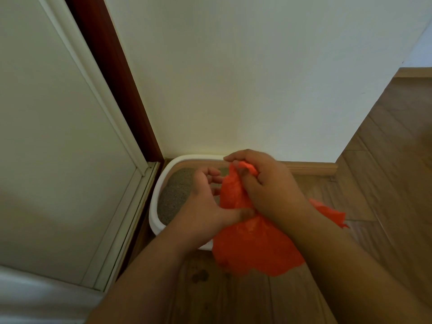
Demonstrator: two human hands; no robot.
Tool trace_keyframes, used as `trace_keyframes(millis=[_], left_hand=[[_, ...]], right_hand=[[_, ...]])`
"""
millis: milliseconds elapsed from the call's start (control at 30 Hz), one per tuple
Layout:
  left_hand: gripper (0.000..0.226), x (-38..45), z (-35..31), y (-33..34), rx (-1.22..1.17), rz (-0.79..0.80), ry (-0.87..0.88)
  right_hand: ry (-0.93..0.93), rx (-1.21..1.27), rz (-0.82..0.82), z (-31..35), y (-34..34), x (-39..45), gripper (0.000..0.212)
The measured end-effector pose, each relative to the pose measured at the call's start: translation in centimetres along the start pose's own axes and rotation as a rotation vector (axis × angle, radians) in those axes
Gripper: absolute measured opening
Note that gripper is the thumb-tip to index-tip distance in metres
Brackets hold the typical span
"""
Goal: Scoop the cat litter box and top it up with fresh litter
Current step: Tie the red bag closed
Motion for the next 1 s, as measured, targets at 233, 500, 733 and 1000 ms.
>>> trace_keyframes(millis=[233, 500, 733, 1000], left_hand=[[0.012, -0.3, 1.0, 2.2, 0.242, 0.169, 0.009], [0.025, 0.0, -1.2, 1.0, 0.156, -0.002, 0.195], [0.030, -0.2, -0.8, 1.5, -0.005, 0.007, 0.102], [0.095, -0.3, 0.4, 2.0, 0.044, 0.178, 0.030]], right_hand=[[0.124, 0.274, -0.048, -1.0, -0.4, 0.0, 0.020], [0.145, 0.133, 0.232, -1.1, 3.4, -1.1, 0.051], [0.088, 0.112, 0.169, -1.1, 3.4, -0.5, 0.029], [0.125, 0.300, -0.080, -1.9, 0.3, 0.4, 0.014]])
Point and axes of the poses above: each hand's wrist, its own x-axis towards the middle knuckle, its own y-axis out of the palm, z = x × y, the point moved 10 cm from there along x, towards the middle knuckle, and after that the axes turned 5 degrees about -x, right-handed, at the moved point
